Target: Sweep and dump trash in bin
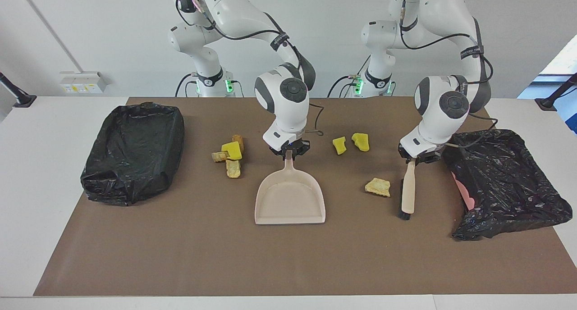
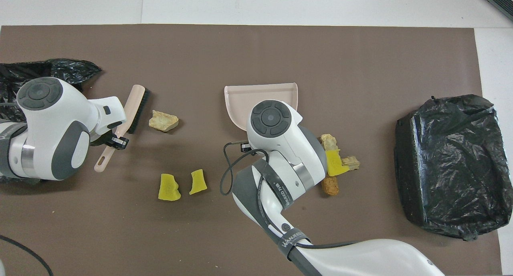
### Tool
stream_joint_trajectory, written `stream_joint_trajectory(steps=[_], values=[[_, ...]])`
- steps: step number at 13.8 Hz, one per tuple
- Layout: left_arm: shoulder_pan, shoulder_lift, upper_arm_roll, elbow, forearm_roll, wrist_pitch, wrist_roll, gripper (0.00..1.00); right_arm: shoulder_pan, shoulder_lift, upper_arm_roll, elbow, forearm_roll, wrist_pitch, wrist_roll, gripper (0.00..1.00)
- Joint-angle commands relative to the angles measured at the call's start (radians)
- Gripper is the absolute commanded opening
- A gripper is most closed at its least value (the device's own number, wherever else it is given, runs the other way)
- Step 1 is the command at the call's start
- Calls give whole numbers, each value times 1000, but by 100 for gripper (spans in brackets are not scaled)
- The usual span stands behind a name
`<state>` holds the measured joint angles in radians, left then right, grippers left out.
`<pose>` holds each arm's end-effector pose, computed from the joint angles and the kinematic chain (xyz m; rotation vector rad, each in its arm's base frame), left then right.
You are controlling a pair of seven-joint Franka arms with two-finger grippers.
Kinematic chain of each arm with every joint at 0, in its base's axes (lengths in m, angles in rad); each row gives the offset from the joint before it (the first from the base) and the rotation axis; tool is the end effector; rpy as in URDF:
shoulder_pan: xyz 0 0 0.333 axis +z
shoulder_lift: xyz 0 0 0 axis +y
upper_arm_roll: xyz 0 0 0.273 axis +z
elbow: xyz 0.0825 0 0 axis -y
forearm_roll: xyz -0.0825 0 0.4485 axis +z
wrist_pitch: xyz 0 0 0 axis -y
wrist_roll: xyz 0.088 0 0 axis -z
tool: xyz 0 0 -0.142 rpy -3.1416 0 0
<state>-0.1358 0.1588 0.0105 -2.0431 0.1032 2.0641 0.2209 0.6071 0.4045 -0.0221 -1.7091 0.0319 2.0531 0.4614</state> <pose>0.5997 -0.0668 0.2391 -2.9904 0.6083 0.2168 0.5729 0.3832 0.2435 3.1218 0.1710 -0.0966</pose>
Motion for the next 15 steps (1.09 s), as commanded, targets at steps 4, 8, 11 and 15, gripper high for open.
stream_joint_trajectory(steps=[4, 8, 11, 15], values=[[-24, -18, 8, -9, 6, -25, 17, 0, -98, -136, 2, -64, 16, -46, -591, 0], [-33, -19, 8, -12, 6, -24, 17, 0, -113, -242, 4, -240, -33, -13, -925, 0], [-54, -21, 8, -14, 4, -24, 15, 0, -92, -328, 7, -407, -47, 99, -1070, 0], [-99, -42, 6, -51, 4, -25, 14, 0, 20, -467, 5, -619, -107, 172, -957, 0]])
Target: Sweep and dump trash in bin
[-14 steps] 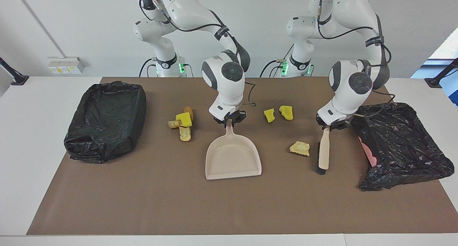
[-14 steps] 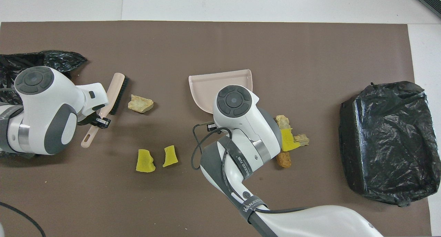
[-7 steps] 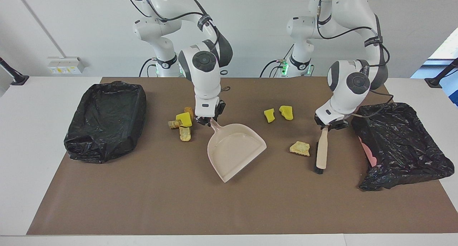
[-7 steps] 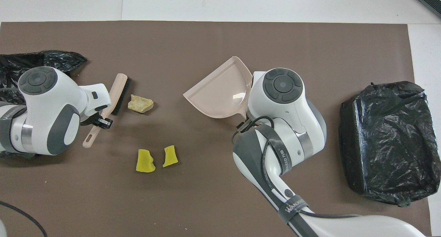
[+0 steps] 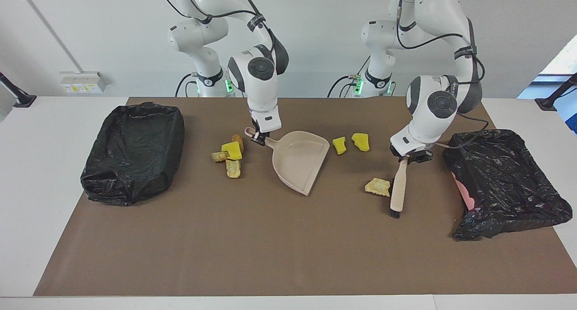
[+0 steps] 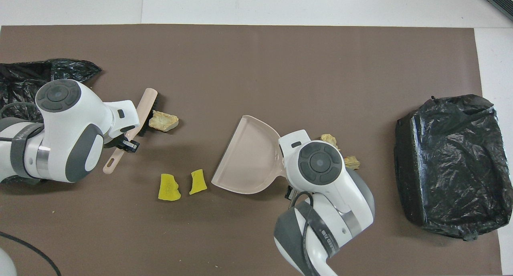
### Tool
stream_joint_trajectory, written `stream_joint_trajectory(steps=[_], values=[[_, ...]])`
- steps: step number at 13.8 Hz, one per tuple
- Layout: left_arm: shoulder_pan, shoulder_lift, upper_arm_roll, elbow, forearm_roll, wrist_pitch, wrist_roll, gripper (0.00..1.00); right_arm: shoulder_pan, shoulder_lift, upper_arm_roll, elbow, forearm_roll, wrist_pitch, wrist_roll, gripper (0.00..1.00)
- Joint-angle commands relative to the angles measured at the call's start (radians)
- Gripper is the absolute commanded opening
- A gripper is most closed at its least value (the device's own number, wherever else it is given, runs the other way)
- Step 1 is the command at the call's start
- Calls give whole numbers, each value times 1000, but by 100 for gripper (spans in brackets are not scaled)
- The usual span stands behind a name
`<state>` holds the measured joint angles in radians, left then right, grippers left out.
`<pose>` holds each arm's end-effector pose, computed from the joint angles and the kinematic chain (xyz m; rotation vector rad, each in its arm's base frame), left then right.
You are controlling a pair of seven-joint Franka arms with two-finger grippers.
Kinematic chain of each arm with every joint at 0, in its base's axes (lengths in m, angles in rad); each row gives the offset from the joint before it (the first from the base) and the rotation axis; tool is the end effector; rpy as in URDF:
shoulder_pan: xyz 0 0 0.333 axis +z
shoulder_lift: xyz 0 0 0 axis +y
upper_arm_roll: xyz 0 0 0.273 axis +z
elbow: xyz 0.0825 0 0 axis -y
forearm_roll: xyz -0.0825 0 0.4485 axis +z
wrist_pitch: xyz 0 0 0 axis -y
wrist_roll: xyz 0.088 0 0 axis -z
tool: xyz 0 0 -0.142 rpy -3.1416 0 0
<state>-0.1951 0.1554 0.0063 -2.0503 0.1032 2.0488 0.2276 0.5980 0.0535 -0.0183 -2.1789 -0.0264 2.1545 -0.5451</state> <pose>0.5898 -0.1037 0.2367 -2.9623 0.7110 0.2420 0.4848 0.3151 0.2423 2.6228 1.6815 -0.1208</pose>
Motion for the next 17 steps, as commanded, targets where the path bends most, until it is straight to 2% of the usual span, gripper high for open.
stream_joint_trajectory(steps=[1, 3, 7, 11, 13, 17], values=[[-58, -51, 11, -59, 3, -9, 7, 0, 48, -135, 1, -162, -87, 59, 66, 0], [-110, -68, 12, -82, -48, -6, -1, 0, 66, -155, 4, -165, -214, 10, 126, 0], [-274, -111, 12, -136, -151, -2, -39, 0, 60, -150, 4, -167, -217, 11, 123, 0], [-431, -126, 11, -127, -239, -6, -120, 0, 45, -120, 3, -167, -216, 21, 108, 0], [-463, -117, 11, -91, -348, -16, -152, 0, 36, -118, 4, -165, -214, 18, 103, 0], [-445, -164, 24, -59, -341, -149, -426, 0, 36, -116, 3, -165, -213, 18, 102, 0]])
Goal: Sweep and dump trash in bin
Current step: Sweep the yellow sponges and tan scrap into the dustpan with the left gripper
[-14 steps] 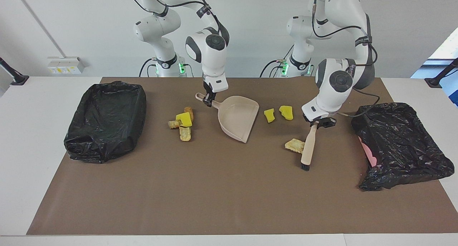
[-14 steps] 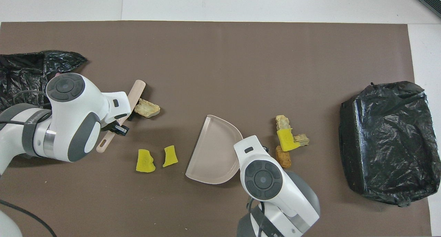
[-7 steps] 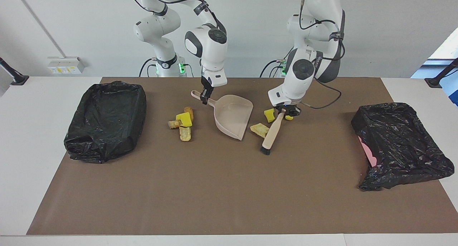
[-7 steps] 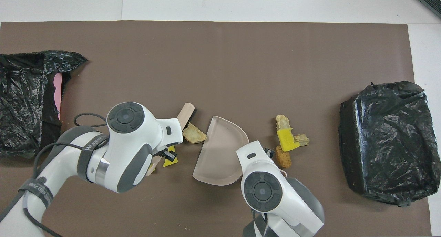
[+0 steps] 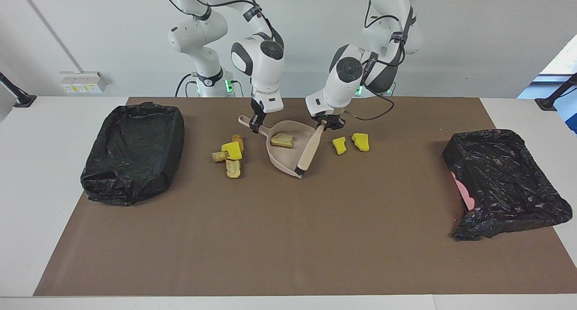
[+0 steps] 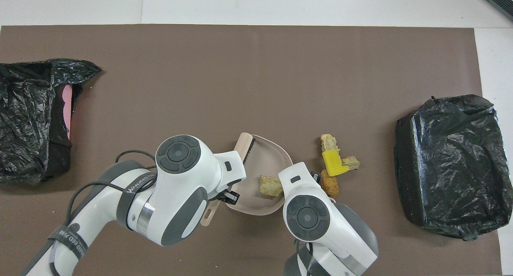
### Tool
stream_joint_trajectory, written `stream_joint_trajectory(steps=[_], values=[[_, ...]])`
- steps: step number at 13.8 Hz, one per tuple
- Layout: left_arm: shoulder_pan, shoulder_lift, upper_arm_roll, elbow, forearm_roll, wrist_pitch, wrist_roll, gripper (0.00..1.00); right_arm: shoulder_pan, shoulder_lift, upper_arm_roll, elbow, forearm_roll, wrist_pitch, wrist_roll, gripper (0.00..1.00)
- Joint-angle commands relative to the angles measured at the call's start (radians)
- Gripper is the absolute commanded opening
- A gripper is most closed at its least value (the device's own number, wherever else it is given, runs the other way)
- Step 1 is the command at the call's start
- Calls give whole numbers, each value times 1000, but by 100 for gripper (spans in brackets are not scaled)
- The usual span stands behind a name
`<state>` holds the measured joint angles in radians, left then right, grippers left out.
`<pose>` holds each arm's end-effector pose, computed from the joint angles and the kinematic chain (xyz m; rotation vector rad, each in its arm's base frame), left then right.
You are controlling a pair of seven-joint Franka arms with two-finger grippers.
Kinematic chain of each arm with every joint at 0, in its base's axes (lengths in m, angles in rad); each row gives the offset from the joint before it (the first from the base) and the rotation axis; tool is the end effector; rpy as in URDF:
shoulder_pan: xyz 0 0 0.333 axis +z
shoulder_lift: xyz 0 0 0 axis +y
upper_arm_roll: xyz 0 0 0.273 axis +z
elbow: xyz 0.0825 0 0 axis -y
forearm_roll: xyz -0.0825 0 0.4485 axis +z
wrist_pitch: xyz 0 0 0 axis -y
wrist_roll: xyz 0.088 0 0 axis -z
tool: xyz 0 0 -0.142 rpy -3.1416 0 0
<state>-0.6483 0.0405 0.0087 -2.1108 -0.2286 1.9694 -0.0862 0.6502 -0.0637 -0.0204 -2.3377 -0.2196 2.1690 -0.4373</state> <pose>0.4491 -0.3614 0.2720 2.9219 -0.6612 -0.3629 0.4402 0.3028 0.2344 2.4392 1.6701 -0.1294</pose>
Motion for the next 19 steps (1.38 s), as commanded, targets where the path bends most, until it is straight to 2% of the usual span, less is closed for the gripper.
stream_joint_trajectory(steps=[1, 4, 7, 10, 12, 14, 17, 19], values=[[31, -66, 22, 2, 3, -107, -188, 0, -18, 1, 5, -8, -20, 3, -7, 0], [56, -97, 22, -6, 130, -213, -370, 0, -21, 2, 5, -6, -20, 5, -35, 0], [73, -112, 20, -17, 233, -263, -565, 0, -34, 4, 5, -6, -20, 6, -47, 0], [75, -164, 20, -90, 285, -326, -700, 0, -58, 18, 5, -5, -3, 8, -95, 0], [75, -238, 20, -205, 285, -287, -739, 0, -81, 30, 5, 0, 20, 5, -136, 0], [75, -281, 20, -291, 285, -235, -771, 0, -84, 31, 5, 1, 28, 5, -144, 0], [87, -306, 17, -371, 284, -204, -894, 0, -84, 31, 5, 1, 28, 5, -144, 0], [85, -304, 13, -403, 273, -129, -920, 0, -84, 31, 5, 1, 28, 5, -143, 0]])
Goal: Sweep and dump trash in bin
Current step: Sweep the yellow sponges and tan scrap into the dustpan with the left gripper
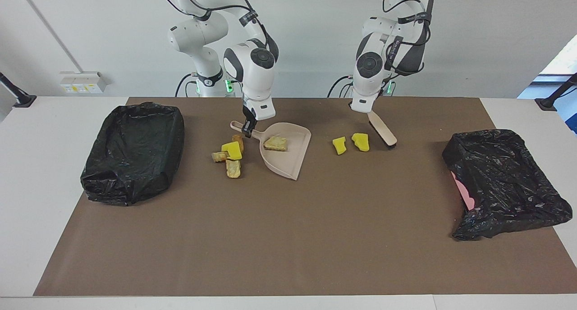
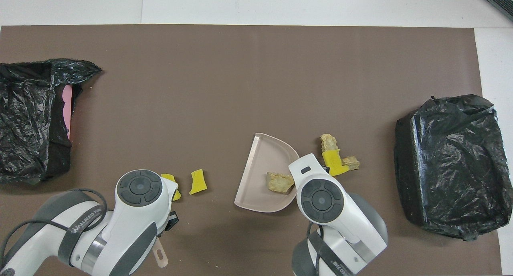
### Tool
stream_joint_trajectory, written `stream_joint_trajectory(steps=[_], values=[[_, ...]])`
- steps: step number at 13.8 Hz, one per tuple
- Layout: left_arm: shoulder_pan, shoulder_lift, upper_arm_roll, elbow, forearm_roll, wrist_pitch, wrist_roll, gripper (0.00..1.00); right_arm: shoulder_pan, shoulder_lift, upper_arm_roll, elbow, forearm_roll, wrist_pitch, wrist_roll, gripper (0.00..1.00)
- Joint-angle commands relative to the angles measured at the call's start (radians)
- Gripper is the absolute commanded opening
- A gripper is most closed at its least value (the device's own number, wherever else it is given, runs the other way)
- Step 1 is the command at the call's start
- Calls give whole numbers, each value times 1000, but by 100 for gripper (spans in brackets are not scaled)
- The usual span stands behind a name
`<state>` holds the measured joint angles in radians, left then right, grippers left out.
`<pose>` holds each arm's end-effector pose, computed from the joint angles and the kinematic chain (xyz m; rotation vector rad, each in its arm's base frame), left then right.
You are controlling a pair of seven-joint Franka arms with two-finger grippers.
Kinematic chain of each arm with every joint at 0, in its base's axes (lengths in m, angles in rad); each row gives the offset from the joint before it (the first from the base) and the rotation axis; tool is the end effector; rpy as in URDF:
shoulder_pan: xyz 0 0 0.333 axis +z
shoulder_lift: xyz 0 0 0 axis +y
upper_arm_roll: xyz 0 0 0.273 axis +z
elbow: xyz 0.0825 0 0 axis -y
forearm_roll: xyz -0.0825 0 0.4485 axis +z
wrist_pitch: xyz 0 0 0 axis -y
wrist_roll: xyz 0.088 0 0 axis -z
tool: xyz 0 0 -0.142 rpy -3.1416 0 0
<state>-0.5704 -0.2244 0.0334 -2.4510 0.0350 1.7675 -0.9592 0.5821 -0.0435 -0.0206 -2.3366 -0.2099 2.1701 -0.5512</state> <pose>0.3810 -0.2231 0.2431 -2.7193 -0.5580 0.4514 0.4582 0.2717 0.2241 2.4160 1.7287 -0.1812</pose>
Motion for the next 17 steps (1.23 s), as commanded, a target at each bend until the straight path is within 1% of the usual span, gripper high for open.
stream_joint_trajectory(steps=[1, 2, 5, 7, 9, 11, 13, 14, 17], values=[[6, -41, -12, -66, -10, 82, -38, 0, -16, 11, 5, 0, 20, 4, -29, 0], [-5, -39, -12, -68, -45, 96, -27, 0, -16, 11, 5, 0, 20, 4, -29, 0], [-52, -23, -12, -66, -145, 269, -6, 0, -16, 11, 5, 0, 18, 4, -29, 0], [-98, -18, -12, -65, -184, 314, 23, 0, -16, 11, 5, 0, 20, 4, -29, 0], [-140, -6, -12, -54, -219, 349, 168, 0, -18, 11, 5, 0, 20, 4, -30, 0], [-190, 0, -12, -51, -219, 418, 319, 0, -21, 11, 5, 0, 20, 4, -30, 0], [-276, 78, -13, -31, -219, 487, 375, 0, -21, 11, 5, 0, 20, 2, -29, 0], [-295, 92, -13, -20, -219, 530, 376, 0, -21, 11, 5, 0, 20, 2, -29, 0], [-333, 137, -15, 61, -218, 543, 404, 0, -21, 11, 5, 0, 20, 2, -29, 0]])
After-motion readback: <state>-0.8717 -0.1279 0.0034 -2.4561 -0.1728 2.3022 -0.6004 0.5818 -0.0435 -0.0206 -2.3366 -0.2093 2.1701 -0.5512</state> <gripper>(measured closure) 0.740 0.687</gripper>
